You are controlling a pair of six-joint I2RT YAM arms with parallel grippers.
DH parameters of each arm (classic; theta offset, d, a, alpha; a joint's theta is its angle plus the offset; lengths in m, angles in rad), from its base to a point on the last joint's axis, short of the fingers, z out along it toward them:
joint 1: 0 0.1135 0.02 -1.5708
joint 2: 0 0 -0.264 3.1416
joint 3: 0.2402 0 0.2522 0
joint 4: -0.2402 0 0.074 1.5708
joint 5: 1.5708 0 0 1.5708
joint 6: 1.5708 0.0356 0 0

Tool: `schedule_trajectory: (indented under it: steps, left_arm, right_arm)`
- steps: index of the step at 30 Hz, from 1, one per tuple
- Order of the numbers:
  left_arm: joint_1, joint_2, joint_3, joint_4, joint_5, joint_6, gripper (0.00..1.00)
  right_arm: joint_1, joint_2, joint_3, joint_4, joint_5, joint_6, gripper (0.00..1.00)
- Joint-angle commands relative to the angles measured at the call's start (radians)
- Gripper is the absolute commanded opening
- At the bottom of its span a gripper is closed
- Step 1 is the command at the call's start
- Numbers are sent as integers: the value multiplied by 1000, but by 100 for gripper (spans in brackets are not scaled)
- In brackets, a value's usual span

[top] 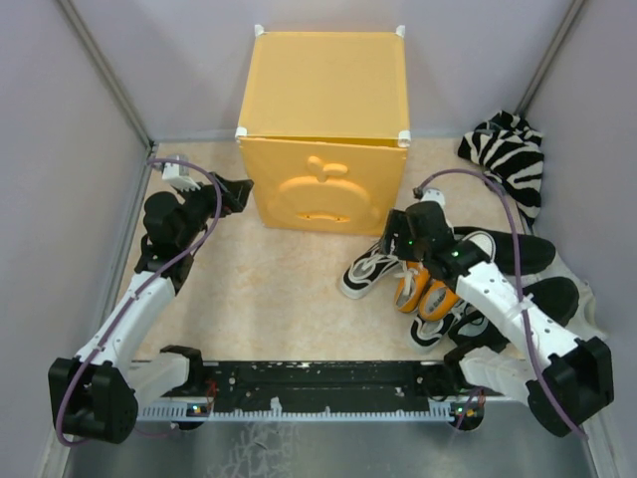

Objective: Place and organize the shoes in the shoe cabinet

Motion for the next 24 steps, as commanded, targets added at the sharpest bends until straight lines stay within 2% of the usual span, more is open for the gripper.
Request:
schedule_trajectory:
  steps: [1,4,11,19,23,24]
  left_arm:
    - [-6,-4,-14,43,15,-15,98]
    - [-6,1,-12,44,24,-20,98]
    - [-8,-15,-15,42,23,-17,98]
    - [-8,-16,-17,34,9,-4,98]
    - [-8,-16,-18,32,2,2,98]
    - [-8,-17,-18,32,2,2,98]
  right_arm:
    - [109,29,-38,112,46,110,72]
    - [166,57,-72,165,126,181,72]
    - [185,150,-131,239,254,300,72]
    - [188,253,-120,251,247,314,71]
    - [188,274,-146,267,228,325,39]
    - [188,277,-154,271,227,324,38]
